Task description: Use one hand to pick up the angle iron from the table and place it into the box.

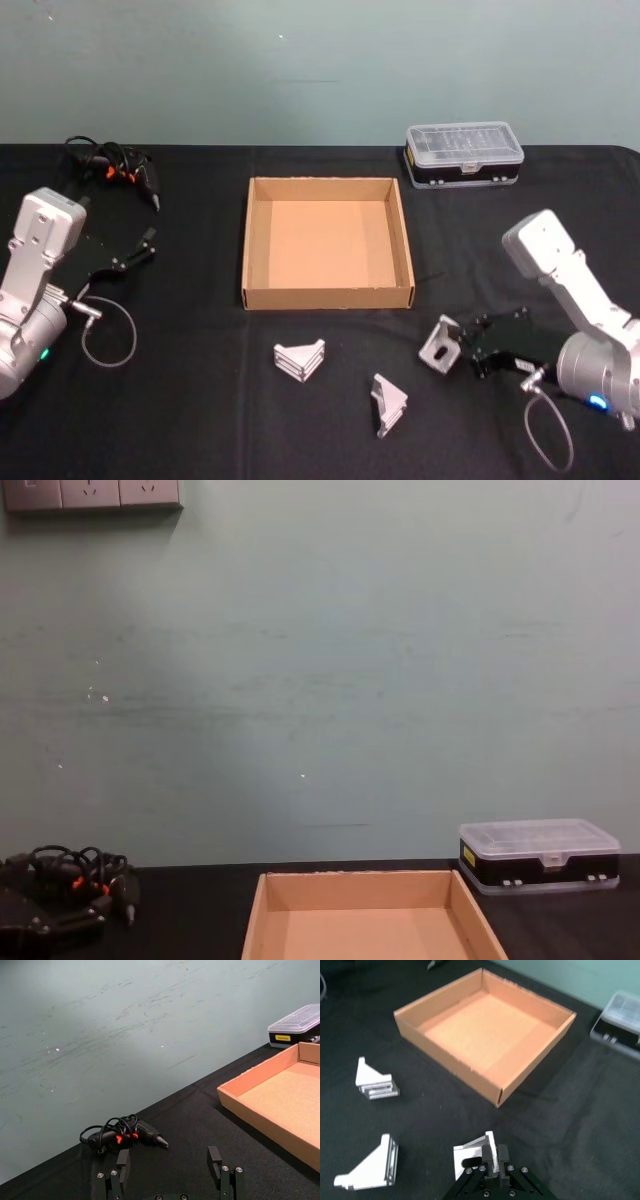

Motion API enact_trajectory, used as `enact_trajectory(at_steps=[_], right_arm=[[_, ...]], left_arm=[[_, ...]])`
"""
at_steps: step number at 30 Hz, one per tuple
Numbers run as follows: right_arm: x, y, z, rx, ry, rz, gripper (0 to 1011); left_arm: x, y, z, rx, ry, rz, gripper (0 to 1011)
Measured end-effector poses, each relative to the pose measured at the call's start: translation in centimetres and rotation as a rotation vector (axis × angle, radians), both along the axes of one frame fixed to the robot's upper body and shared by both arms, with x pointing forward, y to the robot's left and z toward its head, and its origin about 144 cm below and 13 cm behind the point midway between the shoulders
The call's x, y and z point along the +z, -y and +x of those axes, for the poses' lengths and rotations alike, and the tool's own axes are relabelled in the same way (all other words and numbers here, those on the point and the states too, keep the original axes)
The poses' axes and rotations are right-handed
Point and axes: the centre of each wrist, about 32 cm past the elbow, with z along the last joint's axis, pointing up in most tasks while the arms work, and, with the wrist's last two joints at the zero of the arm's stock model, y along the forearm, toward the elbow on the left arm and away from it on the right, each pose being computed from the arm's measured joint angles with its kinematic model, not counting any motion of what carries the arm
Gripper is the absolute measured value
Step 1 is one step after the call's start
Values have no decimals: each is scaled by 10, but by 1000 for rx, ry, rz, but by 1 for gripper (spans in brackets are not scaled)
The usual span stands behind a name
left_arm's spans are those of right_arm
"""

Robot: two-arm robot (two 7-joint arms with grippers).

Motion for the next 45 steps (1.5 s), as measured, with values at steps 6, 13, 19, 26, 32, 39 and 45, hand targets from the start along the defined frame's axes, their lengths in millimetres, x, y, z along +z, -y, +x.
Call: enact_trajectory(at_steps=[6,13,19,26,32,39,45], right_arm=[[25,-3,9,19,72,27,72],[59,-16,36,59,132,44,72],[78,-38,70,102,145,33,72],[81,-60,117,108,106,9,72],[73,-75,146,102,65,-13,72],[57,-90,166,101,20,-31,71],[43,-96,172,98,-7,-46,71]], left_arm=[[0,0,0,0,0,0,1011],[0,0,0,0,0,0,1011],[0,0,0,0,0,0,1011],[0,0,0,0,0,0,1011],[0,0,0,0,0,0,1011],[0,0,0,0,0,0,1011],[0,0,0,0,0,0,1011]])
